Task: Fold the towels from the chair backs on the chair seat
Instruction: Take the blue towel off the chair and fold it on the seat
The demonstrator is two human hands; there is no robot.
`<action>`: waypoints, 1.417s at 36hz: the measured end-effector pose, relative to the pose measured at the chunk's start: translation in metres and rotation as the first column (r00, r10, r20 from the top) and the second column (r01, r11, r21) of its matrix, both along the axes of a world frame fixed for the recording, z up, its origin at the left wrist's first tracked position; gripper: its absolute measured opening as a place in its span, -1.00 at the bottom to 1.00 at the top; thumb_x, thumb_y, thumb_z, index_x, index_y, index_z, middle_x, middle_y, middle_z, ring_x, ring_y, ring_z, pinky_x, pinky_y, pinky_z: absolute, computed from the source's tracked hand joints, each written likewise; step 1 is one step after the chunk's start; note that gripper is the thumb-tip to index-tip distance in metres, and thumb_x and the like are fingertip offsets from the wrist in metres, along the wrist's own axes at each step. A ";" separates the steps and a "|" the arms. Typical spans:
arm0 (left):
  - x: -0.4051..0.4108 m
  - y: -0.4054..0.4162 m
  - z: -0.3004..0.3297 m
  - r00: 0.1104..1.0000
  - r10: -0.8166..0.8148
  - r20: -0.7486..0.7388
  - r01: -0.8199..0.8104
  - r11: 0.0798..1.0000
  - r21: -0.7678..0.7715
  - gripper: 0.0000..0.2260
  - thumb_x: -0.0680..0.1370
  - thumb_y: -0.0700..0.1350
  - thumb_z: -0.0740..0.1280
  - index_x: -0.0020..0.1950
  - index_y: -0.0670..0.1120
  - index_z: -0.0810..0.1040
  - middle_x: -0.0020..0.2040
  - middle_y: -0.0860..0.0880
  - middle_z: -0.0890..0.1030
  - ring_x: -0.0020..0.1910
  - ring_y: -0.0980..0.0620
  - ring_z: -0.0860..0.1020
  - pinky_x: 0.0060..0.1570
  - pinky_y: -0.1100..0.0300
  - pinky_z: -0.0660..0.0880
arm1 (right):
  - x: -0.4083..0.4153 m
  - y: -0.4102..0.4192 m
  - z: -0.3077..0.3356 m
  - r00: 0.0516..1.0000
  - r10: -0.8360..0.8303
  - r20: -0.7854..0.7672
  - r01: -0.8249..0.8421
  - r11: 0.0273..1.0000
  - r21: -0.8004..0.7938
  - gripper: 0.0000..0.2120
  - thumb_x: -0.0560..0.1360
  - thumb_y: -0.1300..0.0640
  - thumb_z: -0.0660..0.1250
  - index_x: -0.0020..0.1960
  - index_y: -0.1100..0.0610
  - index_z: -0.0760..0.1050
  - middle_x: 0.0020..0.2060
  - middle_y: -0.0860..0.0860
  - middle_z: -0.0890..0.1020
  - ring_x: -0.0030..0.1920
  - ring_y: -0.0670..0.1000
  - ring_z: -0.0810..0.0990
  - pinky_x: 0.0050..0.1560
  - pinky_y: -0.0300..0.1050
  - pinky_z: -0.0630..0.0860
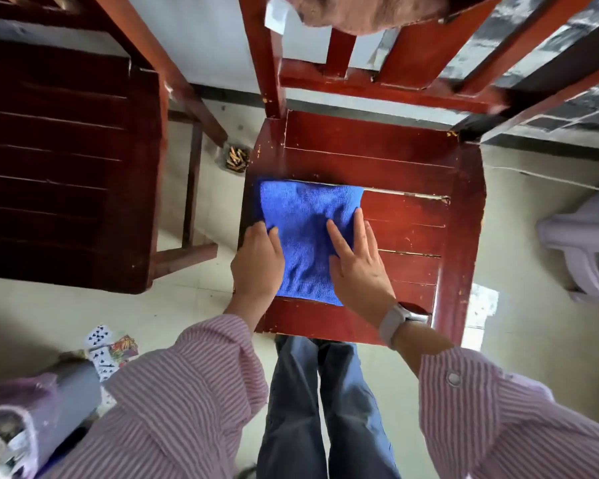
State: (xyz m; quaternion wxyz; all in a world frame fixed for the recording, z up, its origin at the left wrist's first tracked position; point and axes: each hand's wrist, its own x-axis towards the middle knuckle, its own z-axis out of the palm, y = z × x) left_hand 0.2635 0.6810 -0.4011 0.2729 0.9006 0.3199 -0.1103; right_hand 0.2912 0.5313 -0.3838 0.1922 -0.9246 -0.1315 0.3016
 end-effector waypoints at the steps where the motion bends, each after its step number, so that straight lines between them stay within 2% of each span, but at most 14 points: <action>1: 0.000 0.000 0.001 1.000 -0.019 0.016 0.019 1.000 0.020 -0.73 0.63 -0.08 0.05 0.05 -0.26 0.40 -0.02 -0.24 0.52 -0.04 -0.28 0.49 -0.25 0.03 0.27 | -0.001 0.000 0.000 0.999 0.003 0.036 -0.003 1.000 -0.008 -0.48 0.50 0.14 0.03 0.47 0.03 0.14 0.50 0.19 -0.02 0.48 0.24 0.00 0.42 0.14 0.14; 4: 0.001 0.004 0.002 0.996 0.044 0.076 -0.041 0.998 -0.037 -0.75 0.63 -0.10 0.04 0.09 -0.26 0.37 -0.11 -0.27 0.55 -0.11 -0.30 0.51 -0.28 0.03 0.27 | 0.000 0.000 -0.001 0.987 0.064 0.146 -0.051 0.994 -0.095 -0.47 0.47 0.16 0.06 0.45 0.06 0.18 0.48 0.20 0.08 0.47 0.26 0.08 0.38 0.24 0.15; 8: 0.003 0.010 -0.001 0.989 0.149 0.019 -0.144 0.976 -0.162 -0.73 0.64 -0.09 -0.02 0.15 -0.24 0.33 -0.06 -0.29 0.54 -0.06 -0.30 0.49 -0.23 0.01 0.29 | 0.016 0.008 -0.004 0.900 0.281 0.333 -0.222 0.953 -0.204 -0.53 0.44 0.18 0.12 0.35 0.16 0.34 0.40 0.17 0.33 0.40 0.19 0.30 0.30 0.29 0.25; 11: 0.006 0.012 -0.003 0.987 0.159 -0.005 -0.157 0.969 -0.190 -0.73 0.64 -0.08 -0.01 0.14 -0.23 0.34 -0.04 -0.26 0.55 -0.03 -0.28 0.49 -0.21 0.03 0.27 | 0.037 0.022 -0.013 0.835 0.360 0.417 -0.317 0.933 -0.171 -0.55 0.40 0.26 0.29 0.30 0.21 0.40 0.29 0.15 0.48 0.31 0.16 0.44 0.29 0.28 0.29; 14: 0.004 0.014 -0.006 0.980 0.199 -0.012 -0.197 0.962 -0.191 -0.73 0.62 -0.06 0.06 0.19 -0.19 0.40 0.06 -0.21 0.58 0.06 -0.24 0.50 -0.07 -0.01 0.37 | 0.063 0.042 -0.014 0.840 0.355 0.411 -0.337 0.934 -0.117 -0.60 0.41 0.19 0.25 0.24 0.20 0.46 0.14 0.11 0.59 0.14 0.17 0.55 0.26 0.21 0.35; 15: 0.001 0.014 -0.006 0.977 0.214 -0.015 -0.213 0.959 -0.187 -0.73 0.61 -0.06 0.08 0.19 -0.19 0.42 0.06 -0.20 0.59 0.07 -0.23 0.51 -0.05 -0.02 0.39 | 0.071 0.049 -0.012 0.856 0.355 0.375 -0.346 0.934 -0.094 -0.62 0.44 0.16 0.21 0.24 0.20 0.46 0.12 0.12 0.59 0.12 0.18 0.55 0.25 0.16 0.37; 19: -0.020 0.011 -0.007 0.972 0.235 -0.007 -0.233 0.959 -0.159 -0.75 0.59 -0.05 0.15 0.13 -0.18 0.48 -0.01 -0.20 0.62 0.01 -0.25 0.54 -0.07 -0.03 0.41 | 0.094 0.075 -0.010 0.915 0.363 0.178 -0.344 0.930 -0.130 -0.61 0.56 0.01 0.11 0.35 0.08 0.33 0.25 0.07 0.45 0.29 0.13 0.31 0.24 0.06 0.21; 24: -0.042 0.008 -0.010 0.983 0.183 0.028 -0.180 0.981 -0.065 -0.64 0.52 0.02 0.12 0.09 -0.20 0.53 -0.10 -0.24 0.64 -0.09 -0.27 0.58 -0.07 -0.07 0.45 | 0.104 0.099 -0.014 0.943 0.330 0.033 -0.326 0.941 -0.087 -0.62 0.54 -0.07 0.16 0.30 0.04 0.37 0.23 0.05 0.44 0.31 0.09 0.30 0.26 0.06 0.22; 26: -0.046 0.007 -0.010 0.989 0.144 0.031 -0.143 0.989 -0.033 -0.65 0.51 -0.02 0.12 0.07 -0.22 0.54 -0.15 -0.26 0.63 -0.13 -0.29 0.57 -0.12 -0.09 0.43 | 0.105 0.104 -0.014 0.939 0.343 0.014 -0.340 0.935 -0.098 -0.61 0.52 -0.08 0.17 0.30 0.02 0.37 0.22 0.04 0.44 0.30 0.08 0.30 0.27 0.06 0.21; 32: -0.045 0.004 -0.008 0.992 0.129 -0.001 -0.129 0.992 -0.005 -0.78 0.59 -0.17 0.15 0.13 -0.20 0.52 -0.14 -0.27 0.60 -0.08 -0.27 0.52 -0.11 -0.04 0.34 | 0.107 0.112 -0.011 0.947 0.320 0.007 -0.319 0.945 -0.077 -0.66 0.52 0.00 0.18 0.25 0.07 0.39 0.21 0.05 0.44 0.28 0.08 0.33 0.27 0.09 0.20; 36: -0.045 0.004 -0.010 0.990 0.140 0.034 -0.142 0.987 0.072 -0.77 0.53 -0.11 0.15 -0.09 -0.17 0.57 -0.40 -0.19 0.56 -0.35 -0.21 0.54 -0.34 0.04 0.39 | 0.105 0.112 -0.008 0.938 0.338 0.079 -0.336 0.941 -0.047 -0.73 0.53 0.05 0.19 0.20 0.08 0.42 0.15 0.04 0.50 0.21 0.10 0.41 0.23 0.06 0.24; 39: -0.048 0.003 -0.011 0.994 0.106 0.032 -0.109 0.981 0.162 -0.71 0.48 0.00 0.12 -0.18 -0.12 0.56 -0.49 -0.11 0.51 -0.45 -0.15 0.51 -0.41 0.12 0.37 | 0.103 0.111 -0.008 0.935 0.321 0.148 -0.322 0.946 -0.016 -0.75 0.52 0.08 0.20 0.16 0.10 0.44 0.10 0.06 0.49 0.18 0.11 0.42 0.19 0.05 0.26; 45: -0.062 0.001 -0.011 0.989 0.146 -0.012 -0.141 0.972 0.188 -0.87 0.43 -0.08 0.27 -0.18 -0.12 0.56 -0.48 -0.10 0.52 -0.43 -0.15 0.51 -0.37 0.11 0.39 | 0.097 0.111 -0.014 0.903 0.378 0.204 -0.385 0.923 -0.009 -0.74 0.54 0.06 0.16 0.18 0.13 0.40 0.10 0.05 0.54 0.17 0.11 0.43 0.18 0.05 0.23; 51: -0.060 0.002 -0.012 0.985 0.157 -0.069 -0.134 0.955 0.263 -0.85 0.41 -0.08 0.44 -0.20 -0.12 0.52 -0.48 -0.09 0.50 -0.47 -0.12 0.49 -0.39 0.13 0.38 | 0.096 0.117 -0.019 0.921 0.328 0.209 -0.326 0.944 -0.044 -0.73 0.54 0.03 0.17 0.19 0.11 0.41 0.12 0.05 0.54 0.18 0.11 0.43 0.21 0.05 0.23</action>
